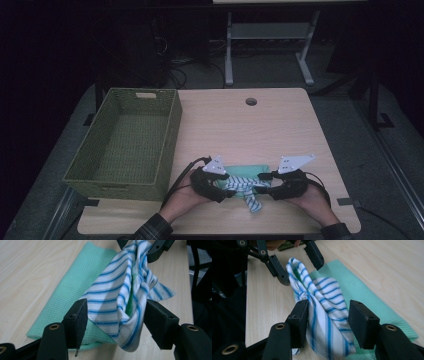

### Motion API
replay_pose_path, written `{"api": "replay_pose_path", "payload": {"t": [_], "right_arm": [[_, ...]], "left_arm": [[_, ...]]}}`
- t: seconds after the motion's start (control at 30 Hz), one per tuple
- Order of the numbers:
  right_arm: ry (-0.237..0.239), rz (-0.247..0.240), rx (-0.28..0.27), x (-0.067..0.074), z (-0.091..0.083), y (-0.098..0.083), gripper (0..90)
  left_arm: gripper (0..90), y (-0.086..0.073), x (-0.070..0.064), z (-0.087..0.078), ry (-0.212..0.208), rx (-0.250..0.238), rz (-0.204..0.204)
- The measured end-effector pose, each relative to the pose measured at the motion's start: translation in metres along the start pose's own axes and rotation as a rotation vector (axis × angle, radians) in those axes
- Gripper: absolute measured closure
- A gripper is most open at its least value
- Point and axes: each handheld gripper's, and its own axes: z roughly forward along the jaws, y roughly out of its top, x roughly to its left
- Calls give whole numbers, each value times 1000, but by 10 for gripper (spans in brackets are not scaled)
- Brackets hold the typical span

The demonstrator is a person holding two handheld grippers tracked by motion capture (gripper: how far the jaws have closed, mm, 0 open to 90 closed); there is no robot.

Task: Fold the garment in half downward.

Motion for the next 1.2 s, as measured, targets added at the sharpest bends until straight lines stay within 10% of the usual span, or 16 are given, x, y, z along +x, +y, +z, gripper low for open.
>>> {"api": "replay_pose_path", "payload": {"t": [0.33,0.93,1.2], "right_arm": [[18,-27,69,-2,9,-1,780],[-230,-205,-73,-14,-11,41,826],[-257,-306,-17,-7,6,26,816]], "left_arm": [[800,0,0,6,-17,51,50],[804,45,25,-21,220,-101,175],[774,26,19,-9,218,-35,202]]}}
